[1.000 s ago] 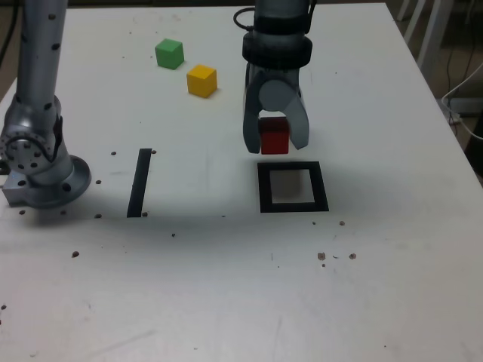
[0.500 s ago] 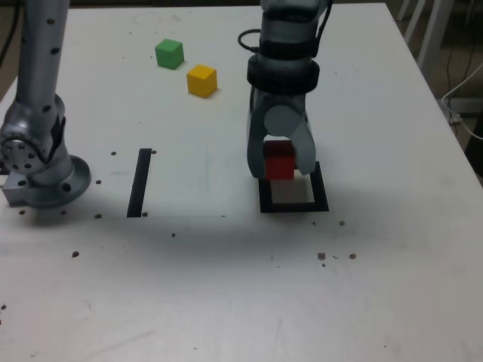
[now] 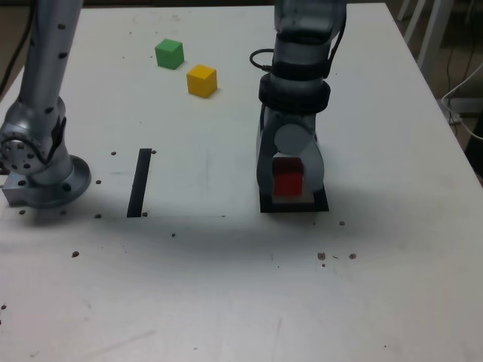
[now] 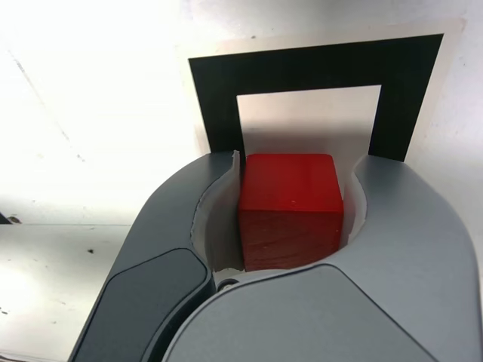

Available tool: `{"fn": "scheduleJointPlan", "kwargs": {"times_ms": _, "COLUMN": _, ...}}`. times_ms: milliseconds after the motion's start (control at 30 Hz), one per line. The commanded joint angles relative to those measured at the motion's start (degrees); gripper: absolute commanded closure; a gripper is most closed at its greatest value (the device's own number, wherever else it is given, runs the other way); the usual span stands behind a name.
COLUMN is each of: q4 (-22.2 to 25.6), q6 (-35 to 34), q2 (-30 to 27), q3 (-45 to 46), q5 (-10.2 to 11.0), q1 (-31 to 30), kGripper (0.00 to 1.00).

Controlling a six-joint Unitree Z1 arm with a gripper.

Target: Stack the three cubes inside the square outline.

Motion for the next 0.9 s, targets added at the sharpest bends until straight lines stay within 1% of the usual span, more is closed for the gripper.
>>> {"fn": "scheduleJointPlan", "kwargs": {"times_ms": 0, "q4": -0.3, "q6": 0.0, "q2": 0.6, "q3": -0.2, "q5": -0.1, "q1": -0.1, "kGripper": 0.69}}
{"fn": "scheduleJointPlan", "kwargs": {"times_ms": 67, "q4": -0.6, "q6": 0.0, "q2": 0.9, "q3": -0.3, "q5": -0.1, "q1": -0.1, "kGripper": 0.67}}
{"fn": "scheduleJointPlan", "kwargs": {"times_ms": 100, "q4": -0.7, "q6": 0.0, "q2": 1.0, "q3": -0.3, "q5": -0.1, "q1": -0.1, "kGripper": 0.64}}
{"fn": "scheduleJointPlan", "kwargs": {"times_ms": 167, "q4": -0.9, "q6": 0.1, "q2": 1.1, "q3": -0.2, "q5": -0.2, "q1": -0.1, "kGripper": 0.53}}
{"fn": "scheduleJointPlan", "kwargs": {"times_ms": 267, "q4": -1.2, "q6": 0.3, "q2": 1.3, "q3": -0.1, "q5": -0.3, "q1": -0.1, "kGripper": 0.32}}
{"fn": "scheduleJointPlan", "kwargs": {"times_ms": 333, "q4": -1.3, "q6": 0.5, "q2": 1.4, "q3": 0.0, "q5": -0.4, "q1": 0.0, "kGripper": 0.23}}
{"fn": "scheduleJointPlan", "kwargs": {"times_ms": 400, "q4": -1.5, "q6": 0.6, "q2": 1.5, "q3": 0.1, "q5": -0.4, "q1": 0.0, "kGripper": 0.19}}
{"fn": "scheduleJointPlan", "kwargs": {"times_ms": 667, "q4": -1.6, "q6": 1.0, "q2": 1.4, "q3": 0.5, "q5": -0.5, "q1": 0.8, "kGripper": 0.13}}
{"fn": "scheduleJointPlan", "kwargs": {"times_ms": 867, "q4": -1.4, "q6": 1.1, "q2": -0.7, "q3": 1.4, "q5": 0.0, "q1": 2.0, "kGripper": 0.04}}
